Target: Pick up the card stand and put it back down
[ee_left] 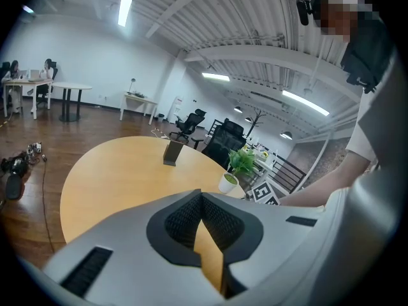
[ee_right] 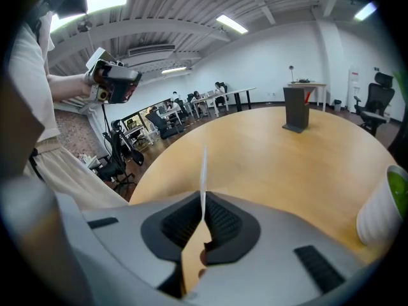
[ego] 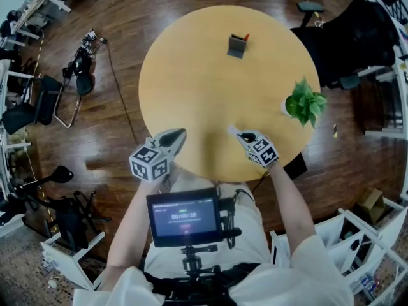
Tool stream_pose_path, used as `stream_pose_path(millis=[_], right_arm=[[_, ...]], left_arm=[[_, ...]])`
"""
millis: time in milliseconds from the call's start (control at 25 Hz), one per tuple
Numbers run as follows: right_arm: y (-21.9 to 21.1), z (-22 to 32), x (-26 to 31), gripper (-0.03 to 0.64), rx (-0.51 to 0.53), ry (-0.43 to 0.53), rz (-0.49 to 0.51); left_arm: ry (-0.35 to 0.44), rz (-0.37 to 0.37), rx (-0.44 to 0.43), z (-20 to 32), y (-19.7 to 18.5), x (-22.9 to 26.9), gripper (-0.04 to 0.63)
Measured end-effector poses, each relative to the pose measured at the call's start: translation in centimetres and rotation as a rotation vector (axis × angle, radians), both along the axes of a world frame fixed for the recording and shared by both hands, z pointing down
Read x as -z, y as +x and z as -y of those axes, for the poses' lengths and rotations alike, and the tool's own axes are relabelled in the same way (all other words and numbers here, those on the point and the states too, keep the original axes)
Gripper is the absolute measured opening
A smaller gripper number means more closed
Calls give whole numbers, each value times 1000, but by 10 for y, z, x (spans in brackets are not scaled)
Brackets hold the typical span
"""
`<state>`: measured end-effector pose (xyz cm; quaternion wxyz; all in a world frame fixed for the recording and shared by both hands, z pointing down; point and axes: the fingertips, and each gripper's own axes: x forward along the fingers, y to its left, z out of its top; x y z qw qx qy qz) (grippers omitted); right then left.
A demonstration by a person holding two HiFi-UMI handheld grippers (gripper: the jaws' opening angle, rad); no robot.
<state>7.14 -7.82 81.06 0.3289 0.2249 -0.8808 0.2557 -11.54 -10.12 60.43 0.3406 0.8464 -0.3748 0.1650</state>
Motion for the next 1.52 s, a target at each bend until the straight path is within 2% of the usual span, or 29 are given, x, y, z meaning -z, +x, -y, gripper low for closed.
stream_pose_path(millis=[520, 1520], right_arm=[[-4, -1, -27, 26, 12, -27, -21], [2, -5, -57, 28, 26, -73, -36]], left_arm=[[-9, 14, 33, -5, -18, 0, -5], [-13, 31, 49, -9, -29, 3, -5]])
